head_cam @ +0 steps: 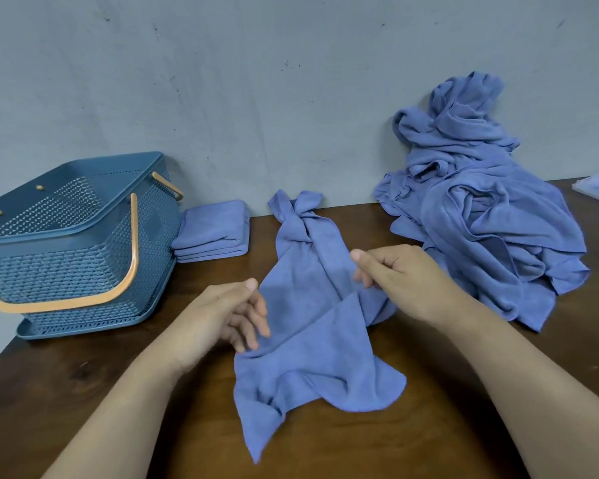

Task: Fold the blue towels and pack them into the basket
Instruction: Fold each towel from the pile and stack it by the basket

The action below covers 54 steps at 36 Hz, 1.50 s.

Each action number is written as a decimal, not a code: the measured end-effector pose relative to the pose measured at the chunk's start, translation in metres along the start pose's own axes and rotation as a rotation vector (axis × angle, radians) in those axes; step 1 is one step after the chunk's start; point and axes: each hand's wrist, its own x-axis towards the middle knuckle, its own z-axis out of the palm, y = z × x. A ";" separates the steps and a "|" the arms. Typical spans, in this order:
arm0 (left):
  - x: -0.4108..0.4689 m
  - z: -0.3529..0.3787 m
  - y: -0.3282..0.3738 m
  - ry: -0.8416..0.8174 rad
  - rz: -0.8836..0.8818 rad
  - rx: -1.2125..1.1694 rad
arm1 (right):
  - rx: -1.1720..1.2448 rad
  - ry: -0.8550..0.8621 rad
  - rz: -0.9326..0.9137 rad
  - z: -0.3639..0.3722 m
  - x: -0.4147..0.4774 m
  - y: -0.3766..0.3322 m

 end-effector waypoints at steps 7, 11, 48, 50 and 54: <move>0.012 0.005 -0.017 0.498 0.056 0.598 | -0.170 -0.069 0.027 -0.015 -0.003 -0.003; 0.010 0.002 -0.021 0.525 -0.097 0.824 | -0.498 -0.057 0.187 -0.012 -0.006 0.003; -0.003 0.010 0.001 0.531 -0.230 0.970 | -0.748 -0.328 0.207 -0.009 -0.003 0.009; -0.003 0.013 0.002 0.594 -0.206 1.066 | -0.860 -0.158 0.154 -0.008 -0.003 0.005; 0.003 0.021 0.000 0.501 0.118 1.154 | -0.667 -0.017 0.058 0.007 0.001 0.010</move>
